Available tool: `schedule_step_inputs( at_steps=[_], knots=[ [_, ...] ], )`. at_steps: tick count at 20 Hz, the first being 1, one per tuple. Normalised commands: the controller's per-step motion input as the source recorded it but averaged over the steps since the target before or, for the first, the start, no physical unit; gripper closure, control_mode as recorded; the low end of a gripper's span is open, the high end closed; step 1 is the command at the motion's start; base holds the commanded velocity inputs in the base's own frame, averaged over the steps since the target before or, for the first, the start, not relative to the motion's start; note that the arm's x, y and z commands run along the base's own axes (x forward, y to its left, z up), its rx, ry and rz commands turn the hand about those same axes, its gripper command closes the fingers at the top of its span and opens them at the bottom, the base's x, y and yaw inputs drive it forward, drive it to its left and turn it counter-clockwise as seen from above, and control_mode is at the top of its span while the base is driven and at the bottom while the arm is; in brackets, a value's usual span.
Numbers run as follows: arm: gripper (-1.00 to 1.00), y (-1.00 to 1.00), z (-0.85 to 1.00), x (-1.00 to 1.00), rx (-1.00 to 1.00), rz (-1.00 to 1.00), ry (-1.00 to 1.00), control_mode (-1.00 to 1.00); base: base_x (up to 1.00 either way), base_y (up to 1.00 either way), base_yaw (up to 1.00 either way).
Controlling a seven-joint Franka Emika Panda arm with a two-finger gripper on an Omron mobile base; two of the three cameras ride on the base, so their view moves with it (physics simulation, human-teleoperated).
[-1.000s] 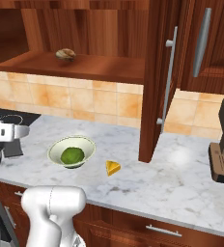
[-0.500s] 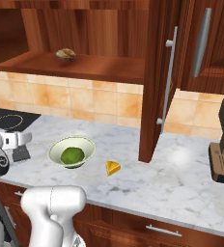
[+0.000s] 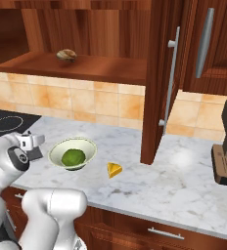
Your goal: Pick the cheese from the fridge and the cheese grater from the cabinet and place them next to the salad bowl.
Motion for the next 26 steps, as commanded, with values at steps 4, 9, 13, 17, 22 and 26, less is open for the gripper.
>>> schedule_step_inputs(
  at_steps=[4,9,13,17,22,26],
  knots=[
    [1.0,0.27,-0.48,0.33,0.0,0.0,0.0,-1.0,0.0,0.0,0.0],
    [1.0,0.23,-0.52,0.21,0.0,0.0,0.01,-1.0,0.0,0.0,0.0],
    [1.0,0.14,-0.42,0.17,0.0,0.0,0.01,-1.0,0.0,0.0,0.0],
    [1.0,0.04,-0.35,0.01,0.0,0.0,0.0,-1.0,0.0,0.0,0.0],
    [-1.0,0.0,-0.11,0.0,0.01,0.0,0.0,-1.0,0.0,0.0,0.0],
    [-1.0,0.0,0.0,0.0,0.0,0.0,0.0,-1.0,0.0,0.0,0.0]
  ],
)
